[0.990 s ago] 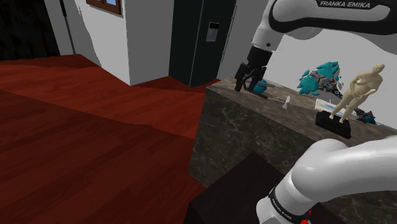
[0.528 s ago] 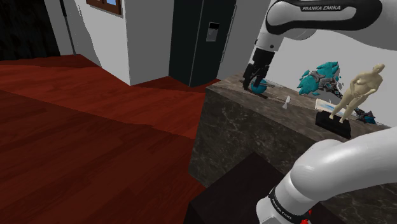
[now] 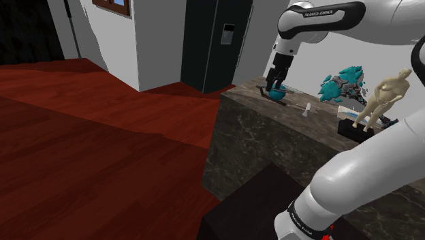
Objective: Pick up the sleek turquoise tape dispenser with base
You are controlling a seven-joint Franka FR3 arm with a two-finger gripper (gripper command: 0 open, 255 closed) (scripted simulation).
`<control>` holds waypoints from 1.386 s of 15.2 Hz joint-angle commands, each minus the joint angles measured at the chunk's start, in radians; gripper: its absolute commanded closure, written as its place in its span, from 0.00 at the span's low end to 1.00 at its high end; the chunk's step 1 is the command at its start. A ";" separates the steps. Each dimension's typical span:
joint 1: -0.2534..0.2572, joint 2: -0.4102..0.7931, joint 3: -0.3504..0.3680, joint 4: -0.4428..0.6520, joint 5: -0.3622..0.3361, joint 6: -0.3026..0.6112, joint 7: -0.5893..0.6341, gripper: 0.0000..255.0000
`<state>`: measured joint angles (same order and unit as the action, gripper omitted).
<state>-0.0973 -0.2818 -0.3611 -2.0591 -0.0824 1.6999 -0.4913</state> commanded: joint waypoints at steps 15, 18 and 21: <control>-0.162 0.642 -0.143 0.660 0.131 -0.079 -0.458 0.00; -0.181 0.686 -0.139 0.690 0.142 -0.068 -0.477 0.00; -0.176 0.685 -0.138 0.647 0.141 -0.027 -0.474 0.00</control>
<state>-0.2754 0.4040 -0.4995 -1.3986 0.0594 1.6601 -0.9664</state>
